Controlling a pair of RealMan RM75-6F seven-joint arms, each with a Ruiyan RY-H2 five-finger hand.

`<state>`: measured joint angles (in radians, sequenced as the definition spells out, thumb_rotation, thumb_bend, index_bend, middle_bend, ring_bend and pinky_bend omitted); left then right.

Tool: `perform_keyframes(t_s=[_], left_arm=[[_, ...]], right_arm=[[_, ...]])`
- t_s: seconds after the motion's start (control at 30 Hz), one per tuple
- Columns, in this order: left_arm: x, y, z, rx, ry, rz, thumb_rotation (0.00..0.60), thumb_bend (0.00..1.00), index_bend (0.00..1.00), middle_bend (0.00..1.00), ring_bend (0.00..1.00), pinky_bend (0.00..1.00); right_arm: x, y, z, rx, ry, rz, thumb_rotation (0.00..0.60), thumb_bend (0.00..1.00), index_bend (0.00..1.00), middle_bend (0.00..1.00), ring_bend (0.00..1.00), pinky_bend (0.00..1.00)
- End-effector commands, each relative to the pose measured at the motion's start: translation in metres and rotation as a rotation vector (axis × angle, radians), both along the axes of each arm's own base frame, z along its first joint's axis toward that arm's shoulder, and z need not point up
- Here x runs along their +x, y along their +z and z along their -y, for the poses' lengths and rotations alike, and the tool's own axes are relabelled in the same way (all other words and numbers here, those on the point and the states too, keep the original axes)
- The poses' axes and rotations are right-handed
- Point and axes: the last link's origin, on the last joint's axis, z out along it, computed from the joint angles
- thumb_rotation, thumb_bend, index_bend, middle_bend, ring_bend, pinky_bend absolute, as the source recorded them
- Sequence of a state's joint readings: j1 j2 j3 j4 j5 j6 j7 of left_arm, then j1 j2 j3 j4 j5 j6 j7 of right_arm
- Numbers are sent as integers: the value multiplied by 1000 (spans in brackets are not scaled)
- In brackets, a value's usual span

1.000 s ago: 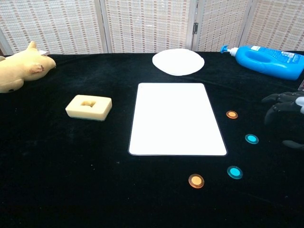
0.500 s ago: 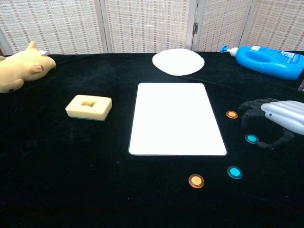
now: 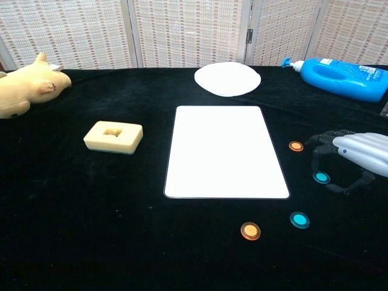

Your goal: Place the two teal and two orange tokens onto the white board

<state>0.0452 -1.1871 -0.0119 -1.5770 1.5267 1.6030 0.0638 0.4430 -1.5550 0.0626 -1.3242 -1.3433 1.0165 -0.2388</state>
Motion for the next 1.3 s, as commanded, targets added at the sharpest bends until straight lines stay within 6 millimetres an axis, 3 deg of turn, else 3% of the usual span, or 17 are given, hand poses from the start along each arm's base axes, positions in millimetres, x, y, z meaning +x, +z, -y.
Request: perform_keyframes(t_s=[0.03, 0.43, 0.67, 0.9, 1.07, 1.3], left_arm=[[-1, 0, 1, -2, 4, 0, 600, 212, 0, 0, 8, 0], [-2, -1, 1, -3, 7, -1, 600, 213, 0, 0, 8, 0], [-2, 1, 1, 1, 7, -3, 600, 213, 0, 0, 8, 0], [-1, 2, 1, 4, 3, -4, 600, 212, 0, 0, 8, 0], [-2, 4, 2, 8, 9, -5, 600, 212, 0, 0, 8, 0], [-6, 4, 5, 8, 26, -3, 600, 213, 0, 0, 8, 0]], right_arm=[[0, -1, 1, 0, -2, -1, 600, 412, 423, 134, 43, 0], [1, -3, 2, 4, -6, -3, 600, 413, 503, 153, 45, 0], [11, 15, 0, -22, 31, 35, 600, 414, 517, 161, 47, 0], [54, 16, 8, 20, 109, 83, 600, 414, 517, 161, 45, 0], [93, -4, 17, 76, 171, 88, 600, 414, 517, 160, 44, 0], [133, -34, 25, 127, 217, 76, 600, 414, 517, 157, 39, 0]])
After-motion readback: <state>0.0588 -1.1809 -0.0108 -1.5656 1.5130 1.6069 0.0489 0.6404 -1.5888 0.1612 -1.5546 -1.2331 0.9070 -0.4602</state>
